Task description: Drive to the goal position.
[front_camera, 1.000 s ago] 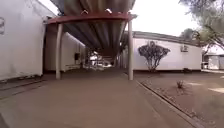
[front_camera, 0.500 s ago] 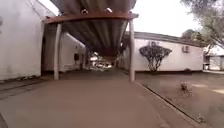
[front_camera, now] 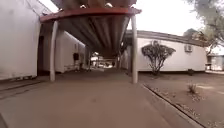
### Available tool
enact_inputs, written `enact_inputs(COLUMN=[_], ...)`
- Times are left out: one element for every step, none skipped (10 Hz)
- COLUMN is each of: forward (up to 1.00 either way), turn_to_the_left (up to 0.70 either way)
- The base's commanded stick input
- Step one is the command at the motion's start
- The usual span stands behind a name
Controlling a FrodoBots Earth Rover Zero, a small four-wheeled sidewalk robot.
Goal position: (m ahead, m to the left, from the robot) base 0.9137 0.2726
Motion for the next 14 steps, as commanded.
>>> enact_inputs(forward=[0.70, 0.70, 0.70, 0.70, 0.70, 0.70, 0.70, 0.70, 0.70, 0.70, 0.70, 0.70, 0.61, 0.49], turn_to_the_left=[0.00, 0.00, 0.00, 0.00, 0.00, 0.00, 0.00, 0.00, 0.00, 0.00, 0.00, 0.00, 0.00, 0.00])
